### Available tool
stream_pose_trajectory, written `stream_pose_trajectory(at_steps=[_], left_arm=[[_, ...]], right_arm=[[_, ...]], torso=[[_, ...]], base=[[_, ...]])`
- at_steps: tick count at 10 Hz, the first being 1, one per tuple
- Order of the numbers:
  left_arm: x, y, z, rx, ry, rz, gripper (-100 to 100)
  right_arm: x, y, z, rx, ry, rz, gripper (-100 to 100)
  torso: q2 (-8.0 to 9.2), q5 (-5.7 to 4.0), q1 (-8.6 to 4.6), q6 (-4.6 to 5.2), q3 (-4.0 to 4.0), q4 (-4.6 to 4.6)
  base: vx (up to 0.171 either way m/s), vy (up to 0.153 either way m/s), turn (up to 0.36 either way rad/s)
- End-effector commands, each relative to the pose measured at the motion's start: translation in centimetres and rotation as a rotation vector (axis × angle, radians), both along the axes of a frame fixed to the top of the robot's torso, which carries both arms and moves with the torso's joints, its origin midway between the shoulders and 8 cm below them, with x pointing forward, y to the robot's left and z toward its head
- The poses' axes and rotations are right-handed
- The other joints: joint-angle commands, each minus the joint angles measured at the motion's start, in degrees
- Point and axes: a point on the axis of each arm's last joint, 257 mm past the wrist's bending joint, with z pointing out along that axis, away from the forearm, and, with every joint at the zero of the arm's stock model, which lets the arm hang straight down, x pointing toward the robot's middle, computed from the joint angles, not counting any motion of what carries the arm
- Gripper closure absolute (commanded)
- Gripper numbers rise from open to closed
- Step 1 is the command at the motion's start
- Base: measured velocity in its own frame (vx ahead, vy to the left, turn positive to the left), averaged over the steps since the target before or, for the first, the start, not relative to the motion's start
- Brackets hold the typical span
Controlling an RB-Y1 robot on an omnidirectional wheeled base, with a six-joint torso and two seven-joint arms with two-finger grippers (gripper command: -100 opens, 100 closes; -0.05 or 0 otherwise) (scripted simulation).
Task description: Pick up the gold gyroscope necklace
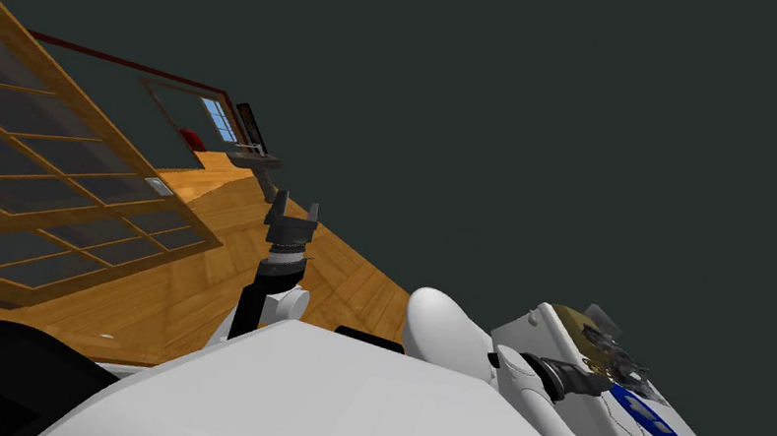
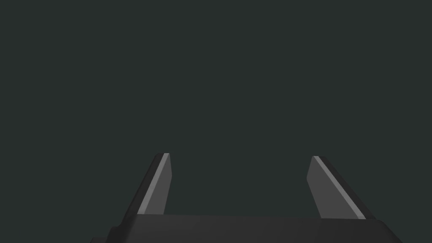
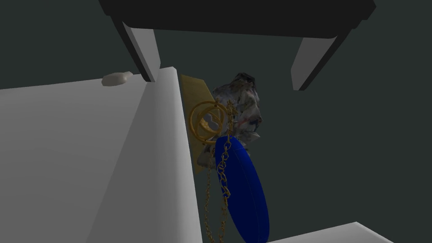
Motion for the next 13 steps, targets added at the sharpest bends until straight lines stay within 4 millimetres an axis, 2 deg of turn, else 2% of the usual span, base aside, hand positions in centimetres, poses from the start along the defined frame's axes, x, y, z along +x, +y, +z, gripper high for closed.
stream_pose_trajectory(at_steps=[1, 4, 6, 7, 11, 12, 13], left_arm=[[0.0, 0.0, 0.0, 0.000, 0.000, 0.000, 0], [0.0, 0.0, 0.0, 0.000, 0.000, 0.000, 0], [0.0, 0.0, 0.0, 0.000, 0.000, 0.000, 0], [0.0, 0.0, 0.0, 0.000, 0.000, 0.000, 0], [0.0, 0.0, 0.0, 0.000, 0.000, 0.000, 0], [0.0, 0.0, 0.0, 0.000, 0.000, 0.000, 0], [0.0, 0.0, 0.0, 0.000, 0.000, 0.000, 0]], right_arm=[[-1.0, -0.4, -0.2, 0.010, -0.010, -0.029, -100], [-2.8, -1.3, 0.4, -0.014, 0.004, -0.062, -100], [-3.6, -1.4, -0.3, 0.014, -0.014, -0.094, -100], [-4.5, -1.9, 0.2, -0.003, -0.003, -0.106, -100], [-6.3, -2.4, -0.1, 0.011, -0.010, -0.157, -100], [-7.1, -2.8, 0.5, -0.013, 0.006, -0.164, -100], [-7.5, -2.9, 0.1, 0.002, -0.003, -0.182, -100]], torso=[[0.00, 0.00, 0.00, 0.00, 0.00, 0.00], [-0.05, 0.00, 0.01, 0.04, -0.03, -0.01], [-0.02, 0.00, 0.02, 0.05, -0.01, 0.00], [-0.10, 0.01, 0.07, 0.06, -0.05, -0.02], [-0.09, 0.01, 0.07, -0.01, -0.05, -0.02], [-0.07, 0.01, 0.06, 0.05, -0.04, -0.02], [-0.05, 0.00, 0.01, 0.00, -0.02, 0.00]], base=[[-0.049, -0.034, 0.124], [-0.051, -0.031, 0.191], [-0.037, -0.016, 0.052], [-0.047, -0.010, 0.241], [-0.037, -0.015, 0.112], [-0.055, -0.029, 0.217], [-0.051, -0.031, 0.121]])
